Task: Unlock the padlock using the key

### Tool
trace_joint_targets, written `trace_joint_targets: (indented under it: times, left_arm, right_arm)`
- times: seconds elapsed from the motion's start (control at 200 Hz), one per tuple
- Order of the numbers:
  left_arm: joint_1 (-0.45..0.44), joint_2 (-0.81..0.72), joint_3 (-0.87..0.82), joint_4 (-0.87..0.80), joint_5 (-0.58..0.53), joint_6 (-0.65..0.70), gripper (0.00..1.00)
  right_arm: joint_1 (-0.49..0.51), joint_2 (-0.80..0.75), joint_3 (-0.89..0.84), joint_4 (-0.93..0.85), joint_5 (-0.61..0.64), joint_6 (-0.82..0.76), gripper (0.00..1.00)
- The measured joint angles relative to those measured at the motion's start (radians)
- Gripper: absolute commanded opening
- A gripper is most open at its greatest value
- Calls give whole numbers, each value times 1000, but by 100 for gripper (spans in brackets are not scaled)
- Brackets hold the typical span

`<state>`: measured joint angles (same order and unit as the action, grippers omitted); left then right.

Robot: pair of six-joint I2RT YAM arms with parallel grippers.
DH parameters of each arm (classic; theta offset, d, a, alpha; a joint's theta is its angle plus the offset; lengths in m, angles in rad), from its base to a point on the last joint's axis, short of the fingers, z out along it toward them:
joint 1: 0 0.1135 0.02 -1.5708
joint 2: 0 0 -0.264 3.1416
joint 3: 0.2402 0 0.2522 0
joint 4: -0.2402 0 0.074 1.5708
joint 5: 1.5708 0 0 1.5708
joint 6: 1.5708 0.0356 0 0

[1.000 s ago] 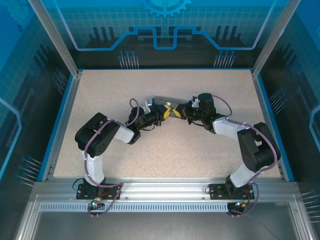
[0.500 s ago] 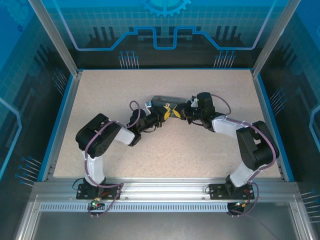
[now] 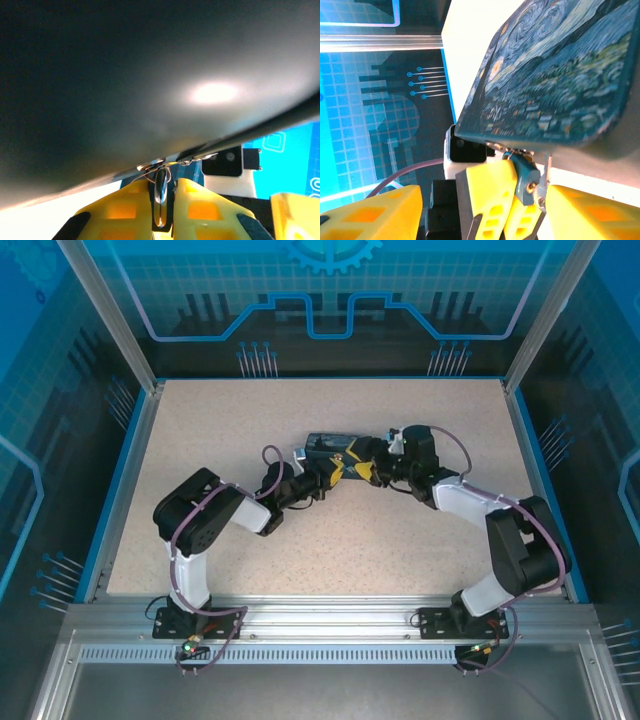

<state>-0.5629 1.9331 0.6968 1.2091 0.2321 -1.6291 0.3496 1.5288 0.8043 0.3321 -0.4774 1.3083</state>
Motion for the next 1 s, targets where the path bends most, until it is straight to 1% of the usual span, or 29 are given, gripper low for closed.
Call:
trace_joint_targets:
  times: [0.075,0.175,0.255,0.295,0.375,0.415,0.445,0.535,0.64,0.765,0.87,1.0]
  left_arm:
    - [1,0,0,0,0,0,0]
    - [3,0,0,-1,0,0,0]
    - [3,0,0,-3,1,1,0]
    - [4,0,0,-6,1,1,0]
    - [4,0,0,-11,1,1,0]
    - [5,0,0,-12,2,1,0]
    - [5,0,0,-15,4,1,0]
    - [7,0,0,-27,10,4,0]
    - [8,0,0,-38,16,5,0]
    - [10,0,0,-49,24,5,0]
    - [11,0,0,-64,29,5,0]
    - [11,0,0,-83,37,5,0]
  right_arm:
    - [-2,-42,-21,-24,-1,-25,71]
    - [-4,-107,-40,-104,10,-85,71]
    - [-5,-153,-39,-187,32,-167,69]
    - [-5,-172,-32,-236,49,-211,66]
    - [0,-195,9,-362,105,-325,51]
    - [7,-198,47,-430,143,-410,45]
    - [17,-198,79,-476,174,-467,43]
    - [59,-198,165,-577,260,-642,40]
    - [122,-195,241,-655,347,-827,40]
    - [188,-172,267,-682,433,-1004,42]
    - [227,-146,256,-674,487,-1122,44]
    - [244,-135,235,-661,524,-1218,43]
